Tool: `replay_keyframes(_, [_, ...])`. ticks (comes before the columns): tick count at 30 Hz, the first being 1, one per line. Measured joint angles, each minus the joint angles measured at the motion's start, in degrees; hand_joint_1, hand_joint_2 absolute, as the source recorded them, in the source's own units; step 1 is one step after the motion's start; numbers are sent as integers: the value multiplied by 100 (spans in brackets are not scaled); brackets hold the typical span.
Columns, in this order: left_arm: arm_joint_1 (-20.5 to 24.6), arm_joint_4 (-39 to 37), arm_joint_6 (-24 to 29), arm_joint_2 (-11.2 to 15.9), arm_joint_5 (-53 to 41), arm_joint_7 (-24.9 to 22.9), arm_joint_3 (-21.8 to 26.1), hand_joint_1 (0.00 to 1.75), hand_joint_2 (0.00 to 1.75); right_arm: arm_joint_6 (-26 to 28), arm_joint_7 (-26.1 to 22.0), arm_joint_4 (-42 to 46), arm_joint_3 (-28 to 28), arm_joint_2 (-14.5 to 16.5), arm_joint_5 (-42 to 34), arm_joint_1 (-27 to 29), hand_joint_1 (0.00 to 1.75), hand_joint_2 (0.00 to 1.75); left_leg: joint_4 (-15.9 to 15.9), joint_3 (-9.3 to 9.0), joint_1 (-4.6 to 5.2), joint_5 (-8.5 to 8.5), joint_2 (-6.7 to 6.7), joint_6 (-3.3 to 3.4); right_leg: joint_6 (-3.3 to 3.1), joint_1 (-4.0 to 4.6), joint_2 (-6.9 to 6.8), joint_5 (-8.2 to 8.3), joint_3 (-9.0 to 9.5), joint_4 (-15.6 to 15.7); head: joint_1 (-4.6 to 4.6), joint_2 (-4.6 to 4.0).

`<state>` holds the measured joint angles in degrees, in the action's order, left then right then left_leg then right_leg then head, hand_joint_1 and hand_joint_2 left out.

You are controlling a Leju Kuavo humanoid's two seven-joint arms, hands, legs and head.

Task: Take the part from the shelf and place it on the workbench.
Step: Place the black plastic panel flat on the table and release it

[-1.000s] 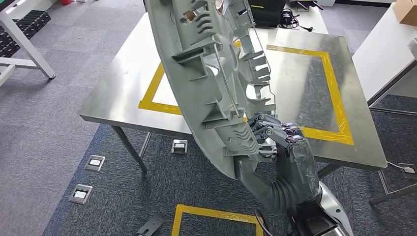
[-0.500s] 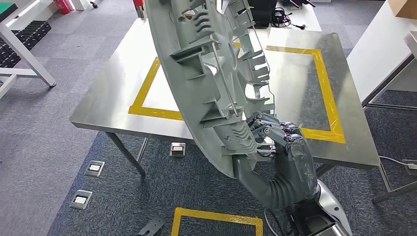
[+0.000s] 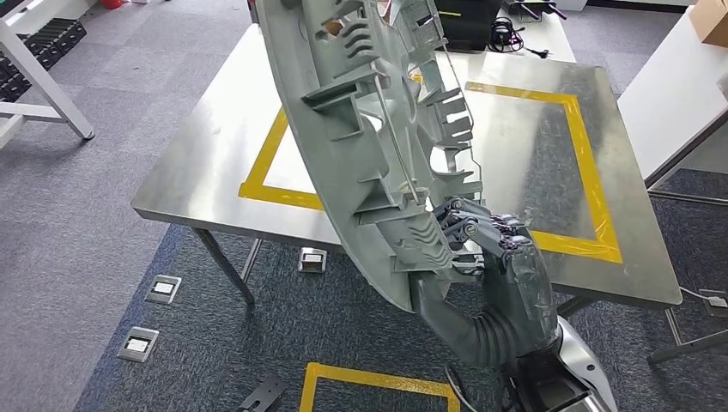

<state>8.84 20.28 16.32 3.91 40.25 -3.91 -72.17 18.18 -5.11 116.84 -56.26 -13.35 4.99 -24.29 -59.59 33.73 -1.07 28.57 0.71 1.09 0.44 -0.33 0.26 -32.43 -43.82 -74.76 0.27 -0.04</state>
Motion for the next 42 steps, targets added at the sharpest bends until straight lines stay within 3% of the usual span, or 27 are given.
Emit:
replay_keyframes(2, [1, 0, -2, 0, -3, 0, 0, 0, 175, 0, 0, -2, 0, -1, -1, 0, 175, 175, 0, -24, 3, 16, 5, -3, -23, 2, 0, 231, 85, 251, 3, 0])
replay_keyframes(5, [2, 0, -2, 0, -4, 0, 0, 0, 175, -1, 0, -2, 0, -1, -1, 0, 175, 175, 0, -30, 3, 20, 7, -5, -30, 3, 0, 295, 127, 348, 4, -1])
replay_keyframes(7, [3, 0, -2, 0, -7, -1, 0, 0, 175, -2, 0, -2, 0, -1, -1, 0, 175, 175, 0, -53, 6, 35, 13, -11, -56, 6, 0, 473, 274, 673, 7, -1])
replay_keyframes(9, [8, 1, -3, -4, -20, -4, -1, 0, 175, -4, 0, -1, 6, 1, -1, -4, 175, 175, 8, -79, 18, 69, 18, -80, -133, 32, 3, 651, 540, 1253, 13, -1])
replay_keyframes(11, [14, 3, -3, -7, -41, -11, -2, 0, 175, -7, 3, -1, 19, 2, -1, -6, 175, 175, -83, -46, 18, 177, 6, -188, -225, 37, 0, 656, 721, 1590, 12, -1])
replay_keyframes(12, [15, 3, -4, -7, -49, -14, -3, 0, 175, -9, 4, -1, 25, 3, -2, -6, 175, 175, -264, 26, 10, 295, -2, -231, -262, 27, -3, 644, 760, 1636, 3, -1])
replay_keyframes(14, [10, 4, -4, -6, -50, -16, -5, 0, 175, -10, 5, -5, 23, 4, -2, -5, 175, 175, -952, 337, 6, 614, -7, -258, -300, 21, -14, 626, 804, 1648, -29, -1])
replay_keyframes(16, [-1, 4, -3, -1, -50, -21, -6, 0, 175, -13, 5, -10, 22, 4, -2, -3, 175, 175, -1470, 619, 5, 723, -7, -281, -309, 24, -6, 598, 826, 1636, -46, -1])
replay_keyframes(17, [-4, 4, -3, 1, -50, -22, -5, 0, 175, -14, 5, -11, 22, 4, -7, -2, 175, 175, -1440, 638, 4, 609, -8, -288, -304, 23, 1, 579, 841, 1626, -55, -1])
replay_keyframes(18, [-3, 4, -2, 4, -50, -23, -5, 0, 175, -16, 6, -12, 22, 4, -11, -1, 175, 175, -1198, 558, 2, 398, -9, -287, -292, 21, 9, 556, 863, 1612, -65, -1])
replay_keyframes(20, [2, 4, -2, 7, -55, -24, -4, 0, 175, -19, 6, -13, 22, 4, -20, -2, 175, 175, -500, 279, 7, 1, -10, -269, -252, 29, 18, 500, 907, 1574, -86, -1])
replay_keyframes(21, [8, 5, -2, 8, -58, -24, -4, 0, 175, -19, 4, -12, 23, 4, -21, -4, 175, 175, -237, 158, 15, -72, -9, -243, -224, 38, 20, 480, 907, 1554, -95, -1])
replay_keyframes(26, [4, 8, -1, 10, -67, -32, -4, 0, 175, -23, 2, -10, 28, 4, -30, -6, 175, 175, -8, 50, 9, -50, 0, -82, -83, 53, 11, 413, 843, 1476, -79, -1])
replay_keyframes(28, [17, 10, 0, 14, -69, -31, -2, 0, 175, -25, 3, -10, 28, 4, -35, -5, 175, 175, 16, 36, -14, -57, -2, -30, -26, 37, 7, 164, 620, 1016, -38, -1])
replay_keyframes(30, [19, 11, -1, 15, -69, -32, -3, 0, 175, -26, 3, -10, 28, 3, -36, -3, 175, 175, 15, 35, -9, -47, -3, -3, 9, 13, 5, -125, 221, 261, -3, -1])
replay_keyframes(31, [15, 11, -1, 15, -68, -32, -3, 0, 175, -26, 2, -11, 27, 2, -36, -1, 175, 175, 14, 30, -5, -41, -4, 3, 15, 6, 4, -165, 74, 13, 1, -1])
replay_keyframes(32, [11, 11, -1, 15, -68, -32, -3, 0, 175, -26, 2, -11, 27, 2, -37, -1, 175, 175, 13, 19, -2, -31, -3, 4, 11, 4, 4, -92, 22, -33, 3, -1])
replay_keyframes(33, [9, 11, -1, 14, -67, -31, -2, 0, 175, -26, 2, -12, 27, 2, -37, 0, 175, 175, 13, 1, 1, -19, 1, 1, -5, 4, 4, 87, 88, 158, 7, -1])
replay_keyframes(35, [11, 11, 3, 7, -67, -27, -1, 0, 175, -28, 1, -11, 26, 2, -38, -2, 175, 175, 14, -45, 12, 15, 12, -22, -64, 16, 4, 503, 431, 912, 11, -1])
replay_keyframes(36, [13, 11, 4, 2, -66, -25, -1, 0, 175, -31, -1, -11, 27, 2, -38, -4, 175, 175, 13, -56, 19, 29, 17, -41, -95, 28, 5, 614, 587, 1244, 13, -1])
replay_keyframes(37, [14, 12, 5, -2, -64, -23, 0, 0, 175, -33, -2, -10, 27, 3, -38, -6, 175, 175, 14, -57, 23, 38, 18, -68, -118, 43, 6, 648, 681, 1441, 14, -1])
replay_keyframes(40, [14, 13, 4, -7, -63, -18, 1, 0, 175, -37, -6, -10, 32, 4, -38, -7, 175, 175, 34, -58, 14, 61, 11, -168, -181, 52, 13, 614, 737, 1569, 14, -1])
replay_keyframes(42, [18, 13, 7, -7, -63, -16, 2, 0, 175, -38, -4, -10, 33, 5, -39, -7, 175, 175, -134, -8, 14, 199, 3, -219, -234, 23, 3, 625, 805, 1649, -6, -1])
